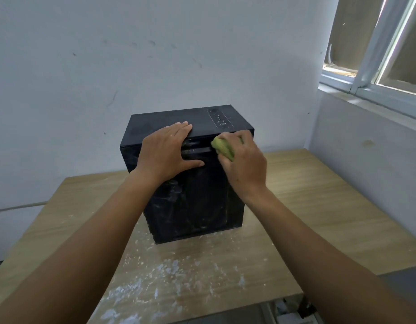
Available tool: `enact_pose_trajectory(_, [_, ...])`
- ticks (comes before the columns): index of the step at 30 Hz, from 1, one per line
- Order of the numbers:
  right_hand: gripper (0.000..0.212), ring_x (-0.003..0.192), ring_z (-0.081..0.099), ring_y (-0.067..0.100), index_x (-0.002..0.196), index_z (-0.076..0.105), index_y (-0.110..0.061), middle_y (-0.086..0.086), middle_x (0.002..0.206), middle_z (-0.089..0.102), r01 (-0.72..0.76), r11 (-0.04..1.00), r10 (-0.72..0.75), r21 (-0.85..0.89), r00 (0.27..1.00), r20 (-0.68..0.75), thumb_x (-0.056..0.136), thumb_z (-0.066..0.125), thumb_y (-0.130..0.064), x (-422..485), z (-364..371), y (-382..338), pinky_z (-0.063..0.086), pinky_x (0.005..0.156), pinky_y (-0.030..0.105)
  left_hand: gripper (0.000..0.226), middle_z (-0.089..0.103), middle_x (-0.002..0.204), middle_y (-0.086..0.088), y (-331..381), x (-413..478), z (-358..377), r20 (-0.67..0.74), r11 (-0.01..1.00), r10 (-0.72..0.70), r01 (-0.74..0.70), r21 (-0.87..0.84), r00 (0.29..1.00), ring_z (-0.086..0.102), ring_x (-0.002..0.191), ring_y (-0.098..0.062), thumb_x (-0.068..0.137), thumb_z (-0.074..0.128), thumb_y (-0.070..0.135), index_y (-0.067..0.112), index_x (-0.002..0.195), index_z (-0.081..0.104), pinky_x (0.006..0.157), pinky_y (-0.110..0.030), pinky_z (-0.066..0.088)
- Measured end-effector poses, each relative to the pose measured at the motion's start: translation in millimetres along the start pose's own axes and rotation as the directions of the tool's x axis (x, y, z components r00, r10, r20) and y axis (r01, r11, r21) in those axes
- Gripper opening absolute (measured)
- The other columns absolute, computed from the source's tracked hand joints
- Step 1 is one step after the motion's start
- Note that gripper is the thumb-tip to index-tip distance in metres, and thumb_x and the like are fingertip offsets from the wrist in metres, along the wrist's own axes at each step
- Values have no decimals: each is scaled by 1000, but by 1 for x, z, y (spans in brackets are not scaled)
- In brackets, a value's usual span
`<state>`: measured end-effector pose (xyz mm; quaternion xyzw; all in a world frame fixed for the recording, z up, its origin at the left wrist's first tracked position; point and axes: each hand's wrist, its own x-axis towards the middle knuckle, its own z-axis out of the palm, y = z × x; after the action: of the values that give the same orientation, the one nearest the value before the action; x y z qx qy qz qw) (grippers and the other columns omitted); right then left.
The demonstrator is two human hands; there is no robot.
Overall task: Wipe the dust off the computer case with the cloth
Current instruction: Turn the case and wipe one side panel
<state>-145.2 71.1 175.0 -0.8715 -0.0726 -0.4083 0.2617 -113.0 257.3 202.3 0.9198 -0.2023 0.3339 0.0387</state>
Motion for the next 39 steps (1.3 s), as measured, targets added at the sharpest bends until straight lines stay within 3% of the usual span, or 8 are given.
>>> enact_pose_trajectory(3, [31, 80, 59, 20, 111, 65, -25, 1, 107, 54, -97, 994, 99, 41, 994, -42, 81, 71, -22, 1, -11, 23, 36, 62, 23, 95, 50, 146, 2, 1, 0, -1, -2, 1000, 8, -8, 22, 1000, 45, 136, -16, 67, 70, 73, 18, 142, 49, 104, -35, 43])
enact_pose_trajectory(8, [28, 80, 56, 17, 113, 64, -24, 0, 109, 53, -126, 990, 131, 70, 989, -69, 85, 67, -24, 1, -12, 29, 36, 63, 24, 95, 48, 148, 3, 3, -1, -4, 0, 1000, 9, -9, 25, 1000, 45, 136, -15, 69, 68, 74, 20, 144, 45, 104, -35, 43])
enact_pose_trajectory(18, [32, 80, 57, 21, 106, 67, -23, 1, 100, 56, 136, 991, -136, -6, 985, -109, 76, 73, -18, -11, 17, 1, 39, 58, 24, 97, 49, 147, 8, 4, 0, -4, 21, 997, -2, 0, 79, 1000, 48, 132, -13, 68, 64, 78, 23, 145, 42, 97, -32, 42])
enact_pose_trajectory(26, [29, 82, 56, 24, 114, 63, -24, 5, 109, 52, -13, 1000, 17, 18, 978, -210, 85, 64, -24, 5, -6, 43, 36, 65, 27, 95, 60, 132, 7, 3, 2, -1, 41, 992, -22, 17, 125, 999, 58, 117, -20, 67, 62, 80, 27, 144, 43, 85, -32, 41])
enact_pose_trajectory(32, [31, 88, 57, 27, 112, 62, -21, 7, 109, 53, 77, 997, -80, -26, 981, -176, 81, 67, -21, -3, 11, 18, 36, 64, 27, 99, 56, 140, 6, 6, 1, -4, 70, 993, -67, 60, 107, 995, 54, 125, -20, 66, 65, 79, 26, 145, 41, 96, -35, 43])
enact_pose_trajectory(36, [35, 79, 57, 27, 102, 66, -18, 7, 100, 57, 130, 991, -134, -36, 975, -177, 69, 78, -16, -13, 28, 7, 37, 54, 25, 98, 54, 142, 7, 9, -1, -6, 84, 992, -87, 79, 96, 993, 52, 127, -18, 66, 66, 78, 27, 145, 41, 99, -35, 41])
enact_pose_trajectory(39, [31, 81, 52, 25, 106, 64, -20, 6, 106, 55, 143, 988, -153, -65, 968, -201, 79, 74, -30, -18, 30, 6, 39, 48, 24, 95, 55, 140, 9, 10, -1, -7, 80, 993, -94, 87, 81, 992, 53, 126, -16, 66, 67, 77, 28, 144, 43, 97, -32, 41])
